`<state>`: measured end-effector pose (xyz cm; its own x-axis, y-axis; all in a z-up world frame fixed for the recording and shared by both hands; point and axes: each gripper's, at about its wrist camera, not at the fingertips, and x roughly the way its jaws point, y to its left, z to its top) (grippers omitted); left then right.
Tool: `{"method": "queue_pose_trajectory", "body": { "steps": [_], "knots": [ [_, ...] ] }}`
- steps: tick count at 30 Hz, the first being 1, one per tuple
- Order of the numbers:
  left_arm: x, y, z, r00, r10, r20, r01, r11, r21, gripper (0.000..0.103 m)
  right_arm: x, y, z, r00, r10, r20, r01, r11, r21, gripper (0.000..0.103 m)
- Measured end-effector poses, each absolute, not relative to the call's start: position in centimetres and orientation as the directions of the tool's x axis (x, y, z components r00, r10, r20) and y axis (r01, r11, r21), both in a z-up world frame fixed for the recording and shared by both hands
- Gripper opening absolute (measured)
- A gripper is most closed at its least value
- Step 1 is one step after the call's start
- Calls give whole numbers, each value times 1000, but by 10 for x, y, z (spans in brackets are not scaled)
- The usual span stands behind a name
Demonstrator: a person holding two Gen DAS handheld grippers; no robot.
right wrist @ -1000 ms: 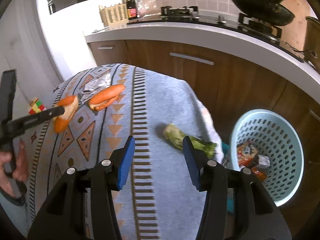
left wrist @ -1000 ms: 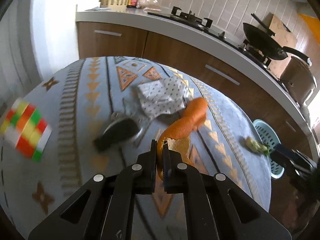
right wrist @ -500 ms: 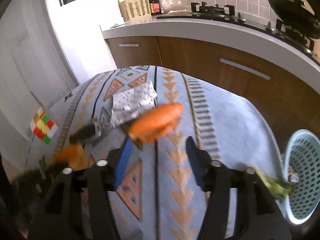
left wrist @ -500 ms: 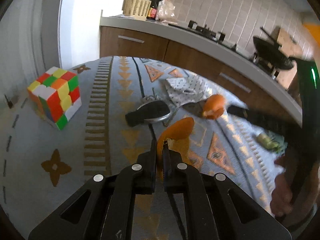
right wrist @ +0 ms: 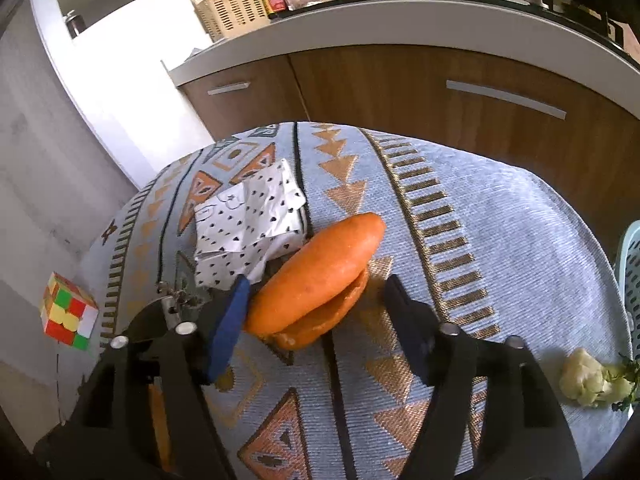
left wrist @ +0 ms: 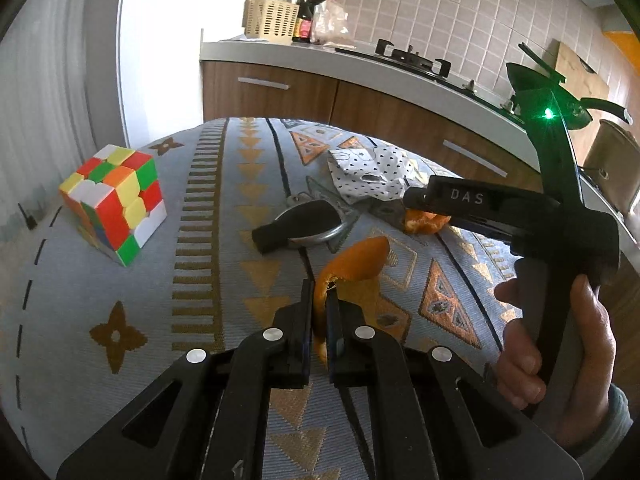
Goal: Collect trash
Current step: 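Grasp the orange bread roll with right gripper and lift it, then carry orange peel and bread roll over the blue basket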
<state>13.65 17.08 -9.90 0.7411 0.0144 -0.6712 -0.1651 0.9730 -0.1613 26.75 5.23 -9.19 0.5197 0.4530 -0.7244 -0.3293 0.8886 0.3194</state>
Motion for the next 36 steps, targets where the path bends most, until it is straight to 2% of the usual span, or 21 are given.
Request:
{"method": "queue_pose_trajectory", "body": {
  "steps": [2, 5, 8, 15, 25, 28, 36],
  "knots": [
    [136, 170, -99, 743, 19, -669, -164, 974, -155, 4, 264, 53, -90, 524, 465, -713, -340, 882, 325, 38],
    [136, 170, -99, 746, 18, -666, -165, 973, -159, 4, 262, 44, -90, 519, 503, -691, -344, 863, 370, 29],
    [135, 173, -99, 751, 12, -660, -165, 972, -170, 4, 258, 32, -90, 511, 545, -665, -348, 838, 420, 25],
    [133, 172, -96, 765, -1, -643, -144, 974, -173, 4, 233, 16, -82, 549, 546, -633, -370, 838, 401, 25],
    [132, 170, -95, 774, -20, -633, -114, 979, -171, 4, 157, 0, -66, 642, 460, -614, -447, 874, 188, 25],
    [131, 165, -93, 779, -20, -626, -96, 984, -151, 4, 137, -17, -63, 653, 453, -608, -447, 877, 174, 25],
    [124, 134, -73, 777, -175, -605, 33, 971, -238, 4, 98, -77, -41, 717, 423, -555, -419, 897, 142, 25]
  ]
}}
